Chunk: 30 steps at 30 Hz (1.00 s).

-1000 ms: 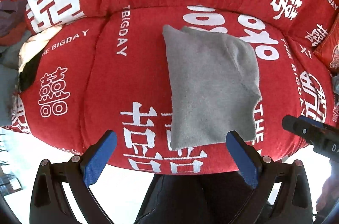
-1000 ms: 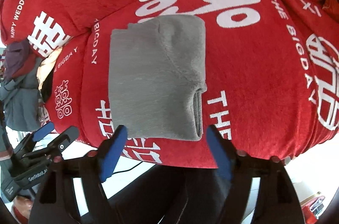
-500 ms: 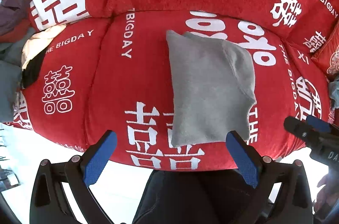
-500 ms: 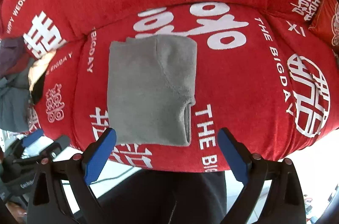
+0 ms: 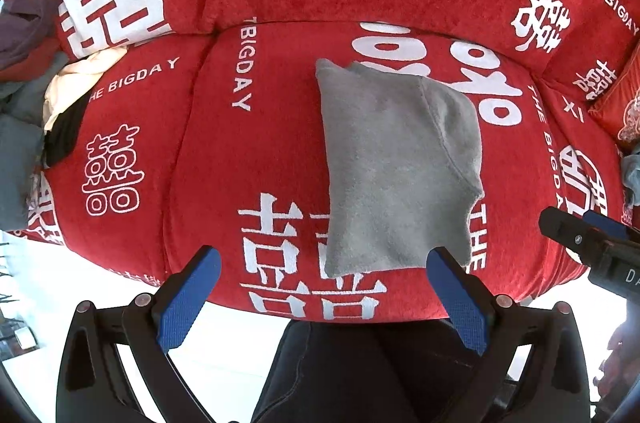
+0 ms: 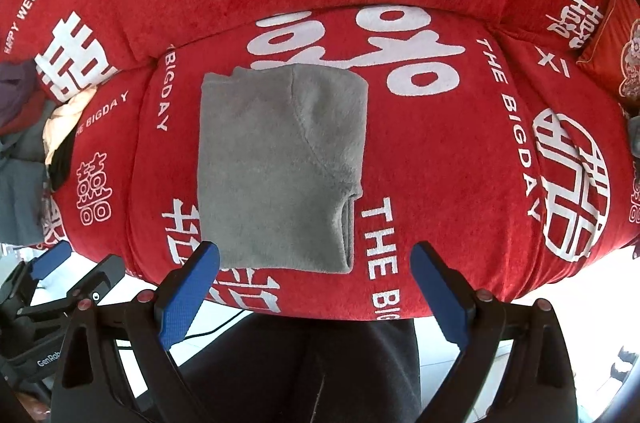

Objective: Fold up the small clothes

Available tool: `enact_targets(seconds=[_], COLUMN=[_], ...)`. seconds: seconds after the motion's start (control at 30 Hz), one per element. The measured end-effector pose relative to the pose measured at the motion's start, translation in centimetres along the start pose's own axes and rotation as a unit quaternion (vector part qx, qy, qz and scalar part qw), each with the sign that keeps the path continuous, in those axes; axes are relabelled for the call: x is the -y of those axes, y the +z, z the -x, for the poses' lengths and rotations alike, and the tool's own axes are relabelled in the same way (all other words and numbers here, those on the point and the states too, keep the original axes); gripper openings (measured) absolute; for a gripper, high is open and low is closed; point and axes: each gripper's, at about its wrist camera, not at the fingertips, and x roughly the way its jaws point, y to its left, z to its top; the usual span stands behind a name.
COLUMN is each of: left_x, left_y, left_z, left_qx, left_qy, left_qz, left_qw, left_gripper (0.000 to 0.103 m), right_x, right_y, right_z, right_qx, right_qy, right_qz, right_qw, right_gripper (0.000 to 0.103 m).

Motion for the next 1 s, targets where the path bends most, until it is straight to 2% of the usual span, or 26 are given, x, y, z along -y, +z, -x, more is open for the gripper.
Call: enact_targets(seconds=[0.7, 1.0], left_x=[-0.10, -0.23], left_y=[-0.31, -0.42], left_z=[0.13, 0.36], left_qx=[0.003, 0.010], left_qy=[0.003, 0.022], left_qz=[-0.002, 0.004], left_qw=[1.0000, 0.9997], left_gripper=[0.103, 0.103], right_x=[0.38, 0.14], right_y=[0.09, -0.05], right_z=[-0.06, -0.09], right_qx=[-0.001, -0.004], right_qy=[-0.003, -0.007], right_qz=[-0.004, 0.001], right_qw=[1.000, 1.000], right_gripper=[0.097, 0.097])
